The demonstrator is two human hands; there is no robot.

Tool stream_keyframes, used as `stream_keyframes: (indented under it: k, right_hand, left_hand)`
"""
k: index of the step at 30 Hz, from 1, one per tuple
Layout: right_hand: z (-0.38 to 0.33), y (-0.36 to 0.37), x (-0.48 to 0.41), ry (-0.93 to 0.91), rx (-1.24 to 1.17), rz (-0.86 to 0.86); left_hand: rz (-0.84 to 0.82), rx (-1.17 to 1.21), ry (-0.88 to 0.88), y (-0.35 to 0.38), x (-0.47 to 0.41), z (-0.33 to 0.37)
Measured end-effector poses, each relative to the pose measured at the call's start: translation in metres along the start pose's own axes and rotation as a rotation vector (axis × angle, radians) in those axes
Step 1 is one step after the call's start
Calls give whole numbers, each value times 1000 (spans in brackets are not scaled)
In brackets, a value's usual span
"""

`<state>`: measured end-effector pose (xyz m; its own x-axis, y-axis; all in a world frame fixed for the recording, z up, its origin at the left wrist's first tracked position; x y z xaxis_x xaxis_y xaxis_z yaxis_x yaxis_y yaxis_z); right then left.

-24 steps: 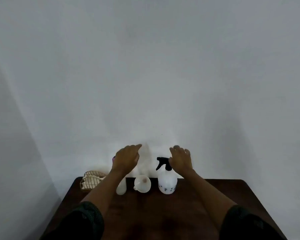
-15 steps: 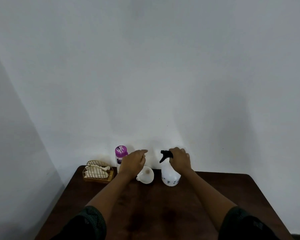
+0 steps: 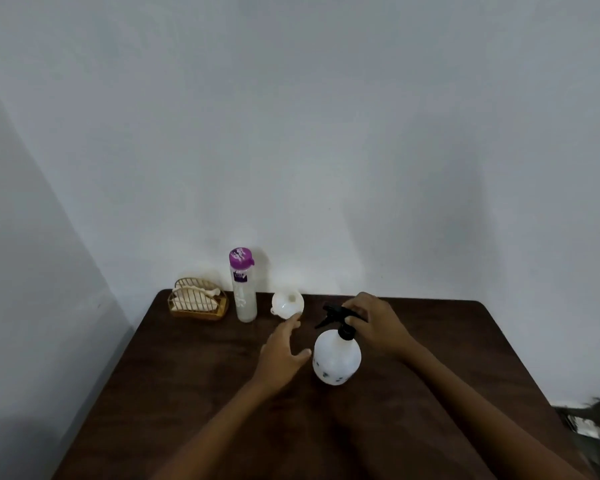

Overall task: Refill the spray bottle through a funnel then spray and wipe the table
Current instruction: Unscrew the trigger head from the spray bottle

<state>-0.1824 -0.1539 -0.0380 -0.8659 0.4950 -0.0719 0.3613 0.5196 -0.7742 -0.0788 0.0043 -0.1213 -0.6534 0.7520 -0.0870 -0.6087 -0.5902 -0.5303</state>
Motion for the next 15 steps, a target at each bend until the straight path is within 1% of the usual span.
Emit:
stream_keyframes:
  k: [3,8,11,15]
  right_hand:
    - [-12,8,44,-14,-50,-56]
    - [-21,28,94,14,-111,-134]
    - [-23,36,114,16,-176,-176]
    - [-26,41,129,11,-224,-216]
  left_hand:
    - [-87,159,-17,26,43,3]
    - [-145,297,-148,55,100,-7]
    - [-180,308,-152,64,122,-12]
    - [-183,270,-152,70,135,-13]
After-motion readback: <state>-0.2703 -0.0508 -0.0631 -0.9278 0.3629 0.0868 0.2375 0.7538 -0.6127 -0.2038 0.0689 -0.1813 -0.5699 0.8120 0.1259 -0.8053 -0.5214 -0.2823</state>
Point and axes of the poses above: each hand's wrist, its own x-axis away from the middle knuckle, its own y-axis out of the palm, z = x × y, the point moved 5 cm from there along -x, towards the middle knuckle, and after that the axes turned 8 degrees about y, right-handed, at the moved point
